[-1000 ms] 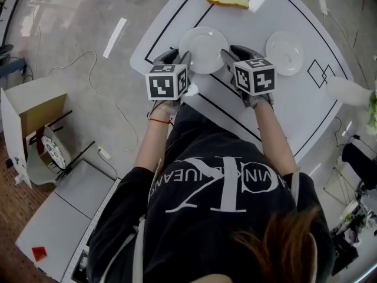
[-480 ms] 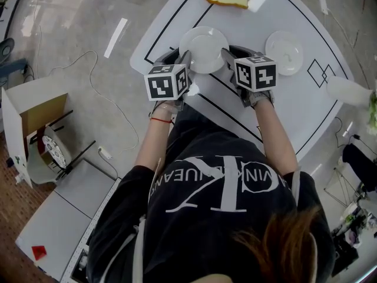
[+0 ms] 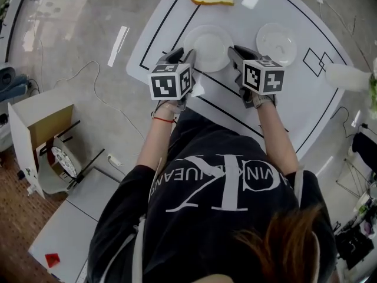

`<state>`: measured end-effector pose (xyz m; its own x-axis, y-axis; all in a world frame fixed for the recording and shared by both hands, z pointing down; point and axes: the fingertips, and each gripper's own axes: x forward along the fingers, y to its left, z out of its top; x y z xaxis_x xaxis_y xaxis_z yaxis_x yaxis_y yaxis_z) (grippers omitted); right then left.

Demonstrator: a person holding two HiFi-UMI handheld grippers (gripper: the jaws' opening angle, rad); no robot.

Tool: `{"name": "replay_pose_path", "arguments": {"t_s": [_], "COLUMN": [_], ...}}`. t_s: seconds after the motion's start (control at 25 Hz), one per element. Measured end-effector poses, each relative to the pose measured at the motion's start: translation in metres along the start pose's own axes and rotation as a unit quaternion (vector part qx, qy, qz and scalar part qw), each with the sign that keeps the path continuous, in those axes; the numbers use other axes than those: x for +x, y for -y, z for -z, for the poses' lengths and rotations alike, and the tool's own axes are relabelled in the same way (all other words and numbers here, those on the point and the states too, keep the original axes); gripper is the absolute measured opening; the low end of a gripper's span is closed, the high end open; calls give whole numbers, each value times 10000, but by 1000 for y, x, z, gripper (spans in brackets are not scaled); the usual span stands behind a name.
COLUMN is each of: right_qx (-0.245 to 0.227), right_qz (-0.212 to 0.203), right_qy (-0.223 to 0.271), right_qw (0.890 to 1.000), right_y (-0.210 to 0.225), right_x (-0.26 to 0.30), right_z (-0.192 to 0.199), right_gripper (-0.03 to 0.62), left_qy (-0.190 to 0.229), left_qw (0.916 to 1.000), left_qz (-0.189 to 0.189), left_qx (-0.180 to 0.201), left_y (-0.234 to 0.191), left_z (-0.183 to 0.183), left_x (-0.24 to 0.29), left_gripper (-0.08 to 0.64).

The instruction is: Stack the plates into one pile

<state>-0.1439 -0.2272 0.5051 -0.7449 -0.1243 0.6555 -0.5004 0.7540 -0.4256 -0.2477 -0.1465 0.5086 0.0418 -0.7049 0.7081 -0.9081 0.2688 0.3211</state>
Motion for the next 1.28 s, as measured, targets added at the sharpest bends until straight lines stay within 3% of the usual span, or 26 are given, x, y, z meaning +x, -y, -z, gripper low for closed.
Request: {"name": "replay_pose_path", "arguments": {"t_s": [0.44,0.84,1.28], "right_qx": [559,1111,1577], "right_qz": [502,995,1427], "right_qy": [719,1393,1644], "right_qw": [9946,9790,9632], "right_y": [55,107,152], "right_x": [-53,-104,-129], "right_z": [-16,-23,-13], "right_gripper": [41,41,44], "left_qy": [-211,-438,-632], "left_qw": [9960,9861,9753], "left_qz": [621,1312,1713], "left_qx": [606,916,1246], "left_y": [64,129,178], "left_z": [-25,-41,-50], "left_x": [38,72,98], "left_gripper": [129,132,157]}}
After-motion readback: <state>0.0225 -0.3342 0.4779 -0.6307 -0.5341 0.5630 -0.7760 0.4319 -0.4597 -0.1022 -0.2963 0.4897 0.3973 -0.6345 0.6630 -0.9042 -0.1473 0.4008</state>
